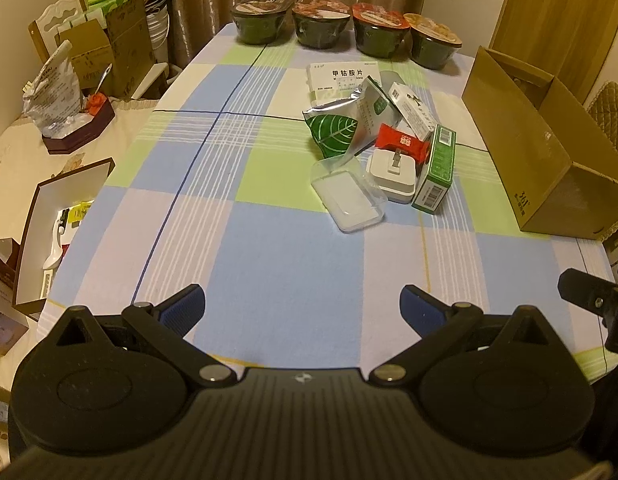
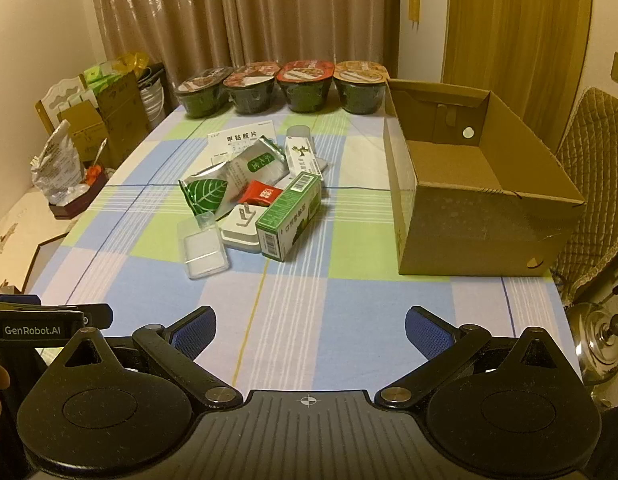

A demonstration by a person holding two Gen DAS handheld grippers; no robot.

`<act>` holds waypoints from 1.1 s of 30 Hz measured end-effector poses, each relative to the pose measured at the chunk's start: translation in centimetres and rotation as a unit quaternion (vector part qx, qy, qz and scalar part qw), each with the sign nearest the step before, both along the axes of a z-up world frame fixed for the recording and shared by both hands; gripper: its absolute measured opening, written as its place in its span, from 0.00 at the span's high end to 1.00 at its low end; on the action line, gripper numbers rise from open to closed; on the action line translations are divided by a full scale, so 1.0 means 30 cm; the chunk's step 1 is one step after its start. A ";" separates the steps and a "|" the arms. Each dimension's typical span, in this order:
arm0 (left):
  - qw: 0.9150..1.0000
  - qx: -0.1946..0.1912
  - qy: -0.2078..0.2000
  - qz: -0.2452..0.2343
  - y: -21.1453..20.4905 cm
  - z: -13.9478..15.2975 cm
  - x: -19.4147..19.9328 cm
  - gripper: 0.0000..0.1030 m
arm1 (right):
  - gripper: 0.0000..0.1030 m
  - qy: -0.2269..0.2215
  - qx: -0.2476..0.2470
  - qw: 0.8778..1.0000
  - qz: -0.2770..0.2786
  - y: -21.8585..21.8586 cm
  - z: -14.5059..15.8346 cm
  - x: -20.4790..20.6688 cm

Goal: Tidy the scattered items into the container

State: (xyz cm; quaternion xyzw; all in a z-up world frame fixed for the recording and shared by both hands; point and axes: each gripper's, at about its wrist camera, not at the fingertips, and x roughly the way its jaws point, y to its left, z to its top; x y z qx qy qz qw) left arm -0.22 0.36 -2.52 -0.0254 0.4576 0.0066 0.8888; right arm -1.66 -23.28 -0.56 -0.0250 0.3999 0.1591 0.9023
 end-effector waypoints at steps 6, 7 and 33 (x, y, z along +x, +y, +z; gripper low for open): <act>1.000 0.000 0.003 0.000 -0.001 -0.005 0.005 0.01 | 0.00 0.003 0.000 1.000 0.002 -0.001 -0.007 0.004; 1.000 0.001 0.003 -0.001 -0.001 -0.007 0.006 0.01 | 0.00 0.004 0.000 1.000 0.003 -0.001 -0.009 0.006; 0.998 0.014 0.020 -0.055 0.072 -0.135 0.371 0.01 | 0.00 0.028 0.041 0.998 0.025 0.196 -0.161 0.426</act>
